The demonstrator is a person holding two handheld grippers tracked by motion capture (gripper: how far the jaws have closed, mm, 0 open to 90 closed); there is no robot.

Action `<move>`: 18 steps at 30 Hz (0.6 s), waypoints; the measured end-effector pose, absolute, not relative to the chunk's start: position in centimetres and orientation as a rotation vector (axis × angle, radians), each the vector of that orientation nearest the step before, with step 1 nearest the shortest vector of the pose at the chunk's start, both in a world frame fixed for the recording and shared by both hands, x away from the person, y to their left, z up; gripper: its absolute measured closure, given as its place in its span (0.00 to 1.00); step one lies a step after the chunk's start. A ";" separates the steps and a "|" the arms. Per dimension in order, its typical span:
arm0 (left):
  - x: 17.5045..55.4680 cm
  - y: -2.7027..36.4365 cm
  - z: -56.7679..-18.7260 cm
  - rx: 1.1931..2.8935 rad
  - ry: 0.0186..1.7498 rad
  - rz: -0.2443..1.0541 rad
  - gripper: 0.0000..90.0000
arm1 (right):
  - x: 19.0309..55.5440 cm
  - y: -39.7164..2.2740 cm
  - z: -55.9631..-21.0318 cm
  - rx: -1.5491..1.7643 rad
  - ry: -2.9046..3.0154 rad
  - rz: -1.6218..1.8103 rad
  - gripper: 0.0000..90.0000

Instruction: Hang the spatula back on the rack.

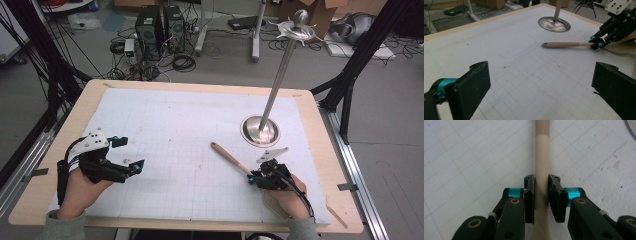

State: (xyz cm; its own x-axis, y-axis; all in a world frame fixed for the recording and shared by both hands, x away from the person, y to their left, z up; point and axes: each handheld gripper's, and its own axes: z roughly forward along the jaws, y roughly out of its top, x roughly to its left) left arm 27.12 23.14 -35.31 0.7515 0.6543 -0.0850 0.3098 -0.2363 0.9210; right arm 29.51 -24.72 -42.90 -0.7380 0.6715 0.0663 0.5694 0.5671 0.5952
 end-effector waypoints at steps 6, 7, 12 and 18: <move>27.1 23.3 -35.2 1.830 0.743 0.382 0.03 | 29.6 -24.8 -42.9 1.073 2.633 0.922 0.86; 27.1 23.3 -35.2 1.826 0.738 0.382 0.03 | 29.6 -24.7 -42.9 1.072 2.633 0.922 0.86; 27.0 23.4 -35.1 1.810 0.738 0.382 0.03 | 29.7 -24.9 -42.9 1.079 2.633 0.939 0.86; 27.1 23.6 -35.1 1.809 0.735 0.377 0.03 | 29.7 -25.4 -42.7 1.126 2.627 1.001 0.87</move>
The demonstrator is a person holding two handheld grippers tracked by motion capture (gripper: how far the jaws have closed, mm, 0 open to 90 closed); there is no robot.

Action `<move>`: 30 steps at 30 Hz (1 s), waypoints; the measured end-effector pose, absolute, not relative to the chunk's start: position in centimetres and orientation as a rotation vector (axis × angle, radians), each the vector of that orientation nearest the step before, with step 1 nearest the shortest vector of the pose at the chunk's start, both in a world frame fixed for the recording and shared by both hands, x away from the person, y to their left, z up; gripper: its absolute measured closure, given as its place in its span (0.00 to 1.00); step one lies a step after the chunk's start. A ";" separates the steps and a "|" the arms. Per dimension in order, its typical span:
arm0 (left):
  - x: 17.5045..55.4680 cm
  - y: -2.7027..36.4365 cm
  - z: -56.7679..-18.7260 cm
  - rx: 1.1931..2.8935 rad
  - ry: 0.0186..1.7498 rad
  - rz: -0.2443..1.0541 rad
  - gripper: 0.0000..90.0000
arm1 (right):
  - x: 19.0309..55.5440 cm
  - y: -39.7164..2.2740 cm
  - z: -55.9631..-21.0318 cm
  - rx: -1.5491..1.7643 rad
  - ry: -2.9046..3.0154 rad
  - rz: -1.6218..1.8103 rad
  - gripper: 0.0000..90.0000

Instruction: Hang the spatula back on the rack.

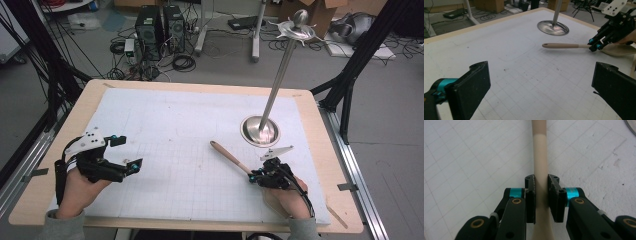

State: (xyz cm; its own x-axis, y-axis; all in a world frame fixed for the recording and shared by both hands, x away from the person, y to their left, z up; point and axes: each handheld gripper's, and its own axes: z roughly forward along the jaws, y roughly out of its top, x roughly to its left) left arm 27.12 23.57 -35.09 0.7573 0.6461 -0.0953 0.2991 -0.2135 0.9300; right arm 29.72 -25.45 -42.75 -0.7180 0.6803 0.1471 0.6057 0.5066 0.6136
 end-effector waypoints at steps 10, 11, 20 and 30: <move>27.1 23.6 -35.0 1.810 0.737 0.380 0.03 | 29.4 -25.8 -42.1 1.085 2.599 1.023 0.87; 27.0 23.7 -34.9 1.807 0.736 0.381 0.03 | 29.4 -25.8 -42.1 1.085 2.602 1.032 0.87; 26.8 24.2 -34.7 1.797 0.750 0.394 0.03 | 29.0 -26.8 -40.1 1.058 2.555 1.139 0.87; 26.9 24.2 -34.9 1.799 0.759 0.397 0.03 | 28.2 -29.4 -37.4 1.038 2.475 1.195 0.87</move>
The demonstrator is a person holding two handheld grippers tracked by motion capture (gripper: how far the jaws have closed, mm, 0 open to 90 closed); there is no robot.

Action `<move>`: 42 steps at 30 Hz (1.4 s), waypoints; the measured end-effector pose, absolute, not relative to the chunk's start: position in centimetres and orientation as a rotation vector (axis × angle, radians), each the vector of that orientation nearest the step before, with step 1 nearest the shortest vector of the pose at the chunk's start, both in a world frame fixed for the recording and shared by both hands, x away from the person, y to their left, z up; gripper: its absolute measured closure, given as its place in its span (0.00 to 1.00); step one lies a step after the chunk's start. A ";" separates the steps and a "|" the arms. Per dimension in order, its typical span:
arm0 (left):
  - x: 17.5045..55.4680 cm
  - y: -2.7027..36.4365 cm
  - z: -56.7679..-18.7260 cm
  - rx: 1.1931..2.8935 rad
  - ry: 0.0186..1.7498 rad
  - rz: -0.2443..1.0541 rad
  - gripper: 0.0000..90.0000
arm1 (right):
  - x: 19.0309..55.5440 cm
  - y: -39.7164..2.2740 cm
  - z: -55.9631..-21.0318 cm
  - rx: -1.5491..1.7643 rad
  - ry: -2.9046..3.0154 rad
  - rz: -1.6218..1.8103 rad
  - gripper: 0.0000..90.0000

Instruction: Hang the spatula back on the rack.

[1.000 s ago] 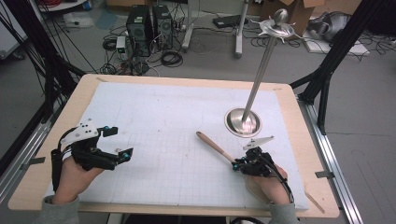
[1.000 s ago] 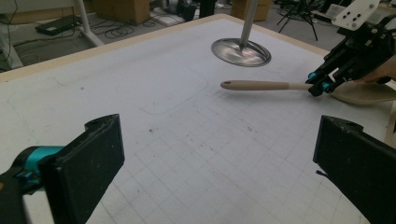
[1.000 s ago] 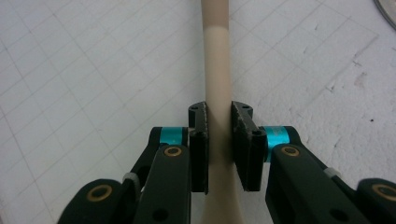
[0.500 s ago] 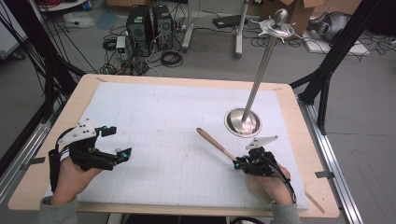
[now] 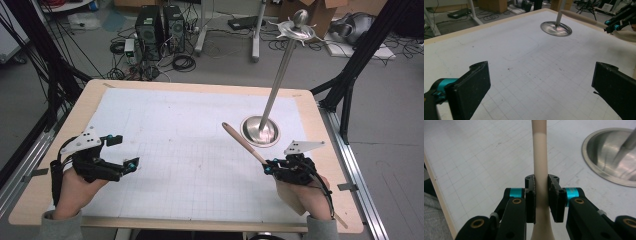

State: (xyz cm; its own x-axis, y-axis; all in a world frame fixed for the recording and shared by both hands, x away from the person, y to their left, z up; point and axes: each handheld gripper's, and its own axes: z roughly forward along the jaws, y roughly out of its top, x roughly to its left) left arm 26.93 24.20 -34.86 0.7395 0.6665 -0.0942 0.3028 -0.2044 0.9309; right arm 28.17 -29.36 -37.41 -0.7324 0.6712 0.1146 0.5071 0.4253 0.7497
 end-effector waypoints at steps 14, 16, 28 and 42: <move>26.8 24.6 -34.8 1.790 0.754 0.391 0.03 | 27.6 -32.5 -34.8 1.070 2.376 1.226 0.87; 26.7 24.6 -34.7 1.786 0.735 0.388 0.03 | 27.6 -32.7 -34.5 1.074 2.361 1.206 0.87; 26.8 24.4 -34.9 1.795 0.750 0.389 0.03 | 27.0 -34.3 -32.2 1.078 2.302 1.236 0.87; 26.8 24.8 -34.9 1.790 0.767 0.396 0.03 | 25.8 -35.5 -29.8 1.065 2.232 1.280 0.87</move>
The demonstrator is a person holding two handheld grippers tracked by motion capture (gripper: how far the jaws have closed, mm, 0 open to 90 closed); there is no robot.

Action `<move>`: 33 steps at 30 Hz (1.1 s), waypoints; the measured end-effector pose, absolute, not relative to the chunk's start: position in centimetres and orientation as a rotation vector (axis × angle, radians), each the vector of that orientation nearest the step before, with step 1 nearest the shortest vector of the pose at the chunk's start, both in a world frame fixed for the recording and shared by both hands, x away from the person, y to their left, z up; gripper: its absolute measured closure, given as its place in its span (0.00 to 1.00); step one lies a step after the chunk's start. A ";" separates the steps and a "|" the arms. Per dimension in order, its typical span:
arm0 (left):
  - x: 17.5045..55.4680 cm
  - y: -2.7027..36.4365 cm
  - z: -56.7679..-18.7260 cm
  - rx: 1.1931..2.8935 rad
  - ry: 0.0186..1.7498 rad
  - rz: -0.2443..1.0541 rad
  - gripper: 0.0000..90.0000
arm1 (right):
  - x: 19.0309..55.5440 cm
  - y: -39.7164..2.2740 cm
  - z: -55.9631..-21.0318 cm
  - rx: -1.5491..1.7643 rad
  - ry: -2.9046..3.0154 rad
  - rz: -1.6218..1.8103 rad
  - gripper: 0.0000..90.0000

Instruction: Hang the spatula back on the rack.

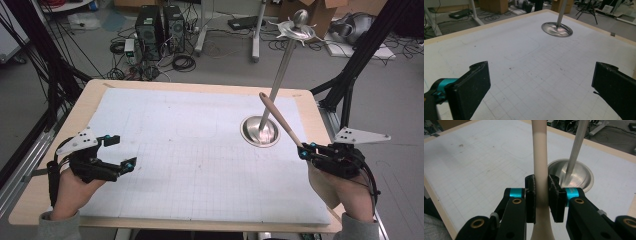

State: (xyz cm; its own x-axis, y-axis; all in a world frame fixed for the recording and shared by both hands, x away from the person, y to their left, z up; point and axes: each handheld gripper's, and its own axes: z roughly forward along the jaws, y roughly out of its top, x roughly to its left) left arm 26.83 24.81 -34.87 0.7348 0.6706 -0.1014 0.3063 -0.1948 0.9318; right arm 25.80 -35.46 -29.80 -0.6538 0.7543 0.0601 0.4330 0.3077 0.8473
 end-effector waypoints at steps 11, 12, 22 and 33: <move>26.8 24.9 -35.0 1.788 0.774 0.400 0.03 | 25.8 -37.3 -28.5 1.097 2.183 1.318 0.87; 26.8 24.8 -35.0 1.789 0.775 0.398 0.03 | 25.7 -37.4 -28.4 1.101 2.180 1.317 0.87; 26.9 25.0 -35.0 1.787 0.782 0.398 0.03 | 25.7 -38.8 -27.2 1.124 2.136 1.319 0.87; 26.9 25.0 -35.1 1.793 0.788 0.398 0.03 | 25.9 -39.5 -26.4 1.137 2.103 1.328 0.87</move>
State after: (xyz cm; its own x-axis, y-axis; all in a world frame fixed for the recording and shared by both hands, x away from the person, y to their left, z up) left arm 26.88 25.03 -35.12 0.7241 0.6815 -0.1060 0.3191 -0.1948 0.9275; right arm 25.88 -39.51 -26.41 -0.5867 0.8056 0.0826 0.4208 0.2162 0.8810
